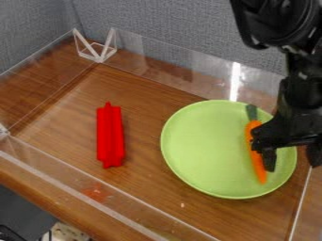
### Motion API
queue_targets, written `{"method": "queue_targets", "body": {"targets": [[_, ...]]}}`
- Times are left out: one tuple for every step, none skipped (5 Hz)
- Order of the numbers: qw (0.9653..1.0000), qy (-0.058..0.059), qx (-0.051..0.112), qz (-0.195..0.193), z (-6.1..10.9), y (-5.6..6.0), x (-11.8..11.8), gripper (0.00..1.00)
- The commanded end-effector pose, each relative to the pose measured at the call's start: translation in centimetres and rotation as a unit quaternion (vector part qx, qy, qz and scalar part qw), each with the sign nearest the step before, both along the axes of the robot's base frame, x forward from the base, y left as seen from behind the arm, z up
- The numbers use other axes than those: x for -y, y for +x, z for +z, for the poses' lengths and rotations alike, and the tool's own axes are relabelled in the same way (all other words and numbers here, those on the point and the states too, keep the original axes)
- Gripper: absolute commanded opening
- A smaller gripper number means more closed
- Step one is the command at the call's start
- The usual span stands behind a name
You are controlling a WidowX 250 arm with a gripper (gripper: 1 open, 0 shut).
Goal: Put the carrot on the green plate
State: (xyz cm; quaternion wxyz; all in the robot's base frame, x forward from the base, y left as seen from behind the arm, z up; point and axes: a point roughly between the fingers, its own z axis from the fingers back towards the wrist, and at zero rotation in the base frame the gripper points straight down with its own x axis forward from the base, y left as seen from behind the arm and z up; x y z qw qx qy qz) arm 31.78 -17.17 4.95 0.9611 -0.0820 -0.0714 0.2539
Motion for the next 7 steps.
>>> {"method": "queue_targets", "body": {"targets": [[0.9996, -0.007, 0.021, -0.016, 1.2, -0.3, 0.4, 1.00], [0.9995, -0.010, 0.021, -0.019, 2.8, -0.2, 1.5, 1.00], [0.9994, -0.011, 0.022, -0.023, 4.3, 0.0, 1.7, 1.00], [0.9993, -0.011, 0.024, -0.026, 5.4, 0.0, 1.8, 1.00], [0.9993, -0.011, 0.025, -0.024, 5.6, 0.0, 1.8, 1.00], [0.9994, -0.010, 0.025, -0.022, 5.4, -0.1, 1.9, 1.00], [0.9995, -0.009, 0.026, -0.012, 5.3, -0.3, 1.5, 1.00]]}}
